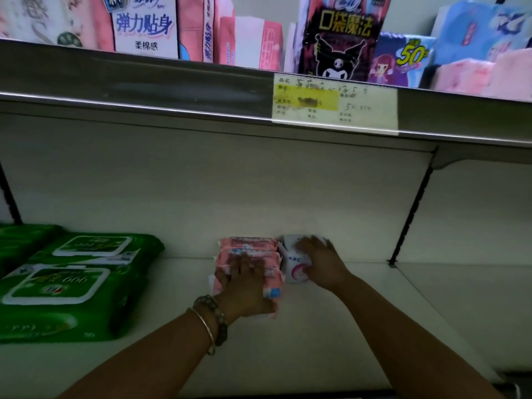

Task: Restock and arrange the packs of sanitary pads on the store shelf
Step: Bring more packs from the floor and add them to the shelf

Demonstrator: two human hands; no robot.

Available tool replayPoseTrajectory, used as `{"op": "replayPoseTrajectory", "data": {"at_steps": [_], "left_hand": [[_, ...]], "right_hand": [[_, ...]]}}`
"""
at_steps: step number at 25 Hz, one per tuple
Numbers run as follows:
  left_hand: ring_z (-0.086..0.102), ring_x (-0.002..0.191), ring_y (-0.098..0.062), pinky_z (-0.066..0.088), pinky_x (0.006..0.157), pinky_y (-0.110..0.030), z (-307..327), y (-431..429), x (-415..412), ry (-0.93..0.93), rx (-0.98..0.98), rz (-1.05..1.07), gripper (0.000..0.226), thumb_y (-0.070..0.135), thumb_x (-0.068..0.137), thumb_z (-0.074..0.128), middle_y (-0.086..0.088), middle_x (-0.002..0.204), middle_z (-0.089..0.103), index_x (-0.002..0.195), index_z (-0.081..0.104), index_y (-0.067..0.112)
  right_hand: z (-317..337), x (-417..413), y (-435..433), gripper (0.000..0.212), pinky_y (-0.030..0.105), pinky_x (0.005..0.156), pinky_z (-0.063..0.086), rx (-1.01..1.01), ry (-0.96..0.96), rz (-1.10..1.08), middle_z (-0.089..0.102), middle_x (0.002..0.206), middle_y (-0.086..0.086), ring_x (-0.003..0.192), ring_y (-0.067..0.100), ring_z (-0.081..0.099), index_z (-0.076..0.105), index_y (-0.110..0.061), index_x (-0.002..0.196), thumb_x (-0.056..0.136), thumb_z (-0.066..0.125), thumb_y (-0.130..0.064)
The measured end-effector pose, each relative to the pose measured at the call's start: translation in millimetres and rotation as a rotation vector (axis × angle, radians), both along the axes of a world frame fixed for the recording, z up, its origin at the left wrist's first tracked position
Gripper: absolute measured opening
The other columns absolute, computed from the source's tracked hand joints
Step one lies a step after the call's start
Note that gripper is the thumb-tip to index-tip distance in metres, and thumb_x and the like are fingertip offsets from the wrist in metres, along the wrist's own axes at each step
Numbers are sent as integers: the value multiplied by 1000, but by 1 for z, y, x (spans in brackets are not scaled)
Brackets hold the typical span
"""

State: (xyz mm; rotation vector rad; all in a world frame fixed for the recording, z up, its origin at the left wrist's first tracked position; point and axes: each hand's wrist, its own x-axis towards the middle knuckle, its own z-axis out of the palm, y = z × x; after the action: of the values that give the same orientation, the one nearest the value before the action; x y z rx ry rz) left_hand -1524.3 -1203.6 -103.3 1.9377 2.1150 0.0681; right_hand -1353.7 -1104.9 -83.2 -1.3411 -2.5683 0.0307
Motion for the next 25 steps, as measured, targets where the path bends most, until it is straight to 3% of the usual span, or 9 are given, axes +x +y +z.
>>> {"op": "replayPoseTrajectory", "data": {"at_steps": [2,5,8,11,15,18,21,25], "left_hand": [[-20,140,-37,-6,113,-57,-2,-1,-2,-6,78,-14,108,58,76,62,-16,155,-15,148,-8,20],[-11,143,-34,-3,115,-45,5,-13,15,-10,252,-3,98,49,82,60,-16,155,-8,148,-4,16],[-4,144,-32,3,114,-49,14,-38,55,-42,364,62,82,41,89,53,-14,156,-3,149,1,18],[0,144,-26,3,114,-45,11,-65,91,-27,417,86,75,40,92,48,-10,157,-1,149,5,20],[21,140,-23,15,111,-33,-3,-105,138,-142,565,99,55,34,91,53,-11,151,26,139,37,13],[40,130,-30,28,107,-37,-13,-136,161,-177,635,122,41,26,87,60,-16,139,43,123,57,8],[39,130,-29,29,108,-35,-18,-164,178,-188,566,162,39,24,87,60,-14,140,42,123,57,9],[53,114,-37,40,99,-35,-31,-195,189,-211,620,121,40,32,83,55,-19,123,55,111,63,5]], "right_hand": [[6,4,-12,63,28,115,10,12,60,33,30,151,4,142,20,22,33,-15,143,86,60,-17],[15,20,-30,52,23,107,22,13,258,79,45,140,16,131,29,40,45,-2,134,85,60,-6],[23,47,-51,41,22,96,33,22,414,96,55,127,22,117,33,52,54,5,124,84,59,1],[26,71,-76,35,21,90,35,19,520,124,58,121,20,111,31,55,58,3,119,84,59,1],[16,106,-119,27,11,85,32,-32,692,158,61,117,18,109,28,56,62,2,113,86,58,2],[2,124,-149,26,11,87,34,-86,772,153,63,115,15,106,23,57,63,2,112,87,57,2],[-12,136,-175,25,11,85,35,-152,807,150,63,113,12,102,18,57,64,0,110,86,55,3],[-23,150,-206,24,5,77,36,-221,792,99,63,111,9,98,14,56,65,-3,108,87,54,2]]}}
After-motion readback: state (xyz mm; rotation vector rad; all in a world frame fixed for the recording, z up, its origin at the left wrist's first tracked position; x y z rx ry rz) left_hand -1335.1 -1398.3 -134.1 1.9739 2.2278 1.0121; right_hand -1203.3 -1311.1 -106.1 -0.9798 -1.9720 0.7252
